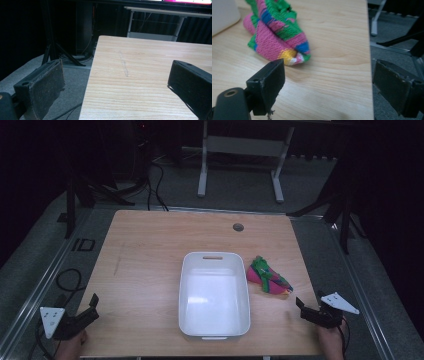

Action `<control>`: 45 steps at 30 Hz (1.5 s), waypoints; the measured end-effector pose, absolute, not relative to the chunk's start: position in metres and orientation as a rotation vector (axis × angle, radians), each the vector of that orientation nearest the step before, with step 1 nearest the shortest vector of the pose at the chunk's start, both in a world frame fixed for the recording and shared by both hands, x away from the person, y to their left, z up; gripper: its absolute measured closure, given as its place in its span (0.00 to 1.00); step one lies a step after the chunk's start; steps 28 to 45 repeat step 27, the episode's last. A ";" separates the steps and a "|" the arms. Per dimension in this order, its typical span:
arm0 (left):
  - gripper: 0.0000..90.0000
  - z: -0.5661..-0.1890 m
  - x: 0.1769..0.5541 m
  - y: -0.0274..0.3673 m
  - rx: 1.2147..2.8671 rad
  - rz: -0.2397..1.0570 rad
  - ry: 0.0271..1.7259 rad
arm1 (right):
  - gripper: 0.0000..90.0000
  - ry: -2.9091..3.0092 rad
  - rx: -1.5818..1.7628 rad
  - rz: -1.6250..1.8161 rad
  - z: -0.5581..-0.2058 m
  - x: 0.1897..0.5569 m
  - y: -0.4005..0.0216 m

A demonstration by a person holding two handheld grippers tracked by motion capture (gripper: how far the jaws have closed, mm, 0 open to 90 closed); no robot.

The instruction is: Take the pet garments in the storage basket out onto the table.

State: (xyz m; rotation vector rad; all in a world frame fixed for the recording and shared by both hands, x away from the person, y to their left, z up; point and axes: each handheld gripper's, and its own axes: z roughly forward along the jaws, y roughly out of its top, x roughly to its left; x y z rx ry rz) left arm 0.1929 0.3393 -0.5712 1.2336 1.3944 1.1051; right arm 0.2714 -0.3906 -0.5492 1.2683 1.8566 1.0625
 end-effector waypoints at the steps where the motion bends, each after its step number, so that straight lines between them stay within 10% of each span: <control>1: 0.01 -0.571 0.193 0.339 1.234 1.104 1.394 | 0.12 1.828 1.275 1.066 -0.550 0.269 -0.392; 45: 0.01 -0.571 0.193 0.339 1.231 1.105 1.395 | 0.14 1.606 1.398 1.126 -0.556 0.260 -0.407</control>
